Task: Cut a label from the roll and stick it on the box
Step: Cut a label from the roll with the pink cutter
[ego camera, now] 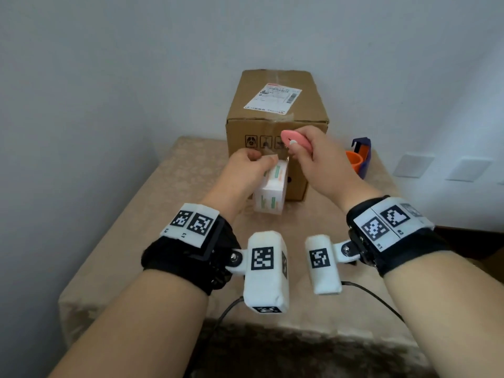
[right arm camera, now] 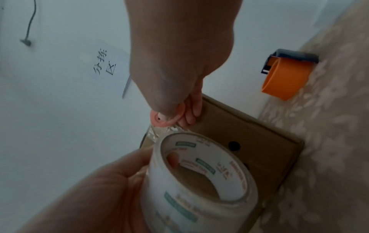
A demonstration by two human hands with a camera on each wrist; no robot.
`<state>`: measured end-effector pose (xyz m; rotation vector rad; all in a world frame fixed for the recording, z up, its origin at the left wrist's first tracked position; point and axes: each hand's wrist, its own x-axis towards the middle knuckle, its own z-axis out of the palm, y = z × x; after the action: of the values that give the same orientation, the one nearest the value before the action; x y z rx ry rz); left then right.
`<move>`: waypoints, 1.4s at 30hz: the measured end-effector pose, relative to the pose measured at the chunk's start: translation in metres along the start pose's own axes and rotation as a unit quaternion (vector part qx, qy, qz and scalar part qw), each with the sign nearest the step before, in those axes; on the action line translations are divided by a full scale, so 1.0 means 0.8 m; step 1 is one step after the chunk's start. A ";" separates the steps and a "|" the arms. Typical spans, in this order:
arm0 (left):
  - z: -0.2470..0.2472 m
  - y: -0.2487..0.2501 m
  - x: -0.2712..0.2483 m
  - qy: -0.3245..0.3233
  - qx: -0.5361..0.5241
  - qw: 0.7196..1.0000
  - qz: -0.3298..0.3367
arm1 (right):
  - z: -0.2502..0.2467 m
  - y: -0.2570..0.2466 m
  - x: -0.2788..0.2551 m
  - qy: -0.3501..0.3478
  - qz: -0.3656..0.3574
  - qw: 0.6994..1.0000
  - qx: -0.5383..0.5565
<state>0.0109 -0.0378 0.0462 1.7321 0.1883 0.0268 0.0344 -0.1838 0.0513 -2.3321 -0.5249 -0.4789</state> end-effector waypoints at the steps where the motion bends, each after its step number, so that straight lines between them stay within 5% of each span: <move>1: 0.001 0.000 0.001 0.002 0.003 1.000 0.001 | -0.002 0.000 0.007 -0.007 -0.003 1.000 -0.019; 20: 0.028 -0.009 -0.003 0.047 0.024 0.999 -0.004 | -0.016 -0.006 0.037 -0.087 -0.008 0.989 -0.118; 42: 0.028 -0.020 -0.004 0.112 -0.076 0.990 0.037 | -0.025 -0.029 0.020 -0.171 -0.072 0.960 -0.210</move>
<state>0.0089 -0.0577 0.0268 1.5809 0.2806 0.2850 0.0329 -0.1784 0.0851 -2.8204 -0.8278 -0.2692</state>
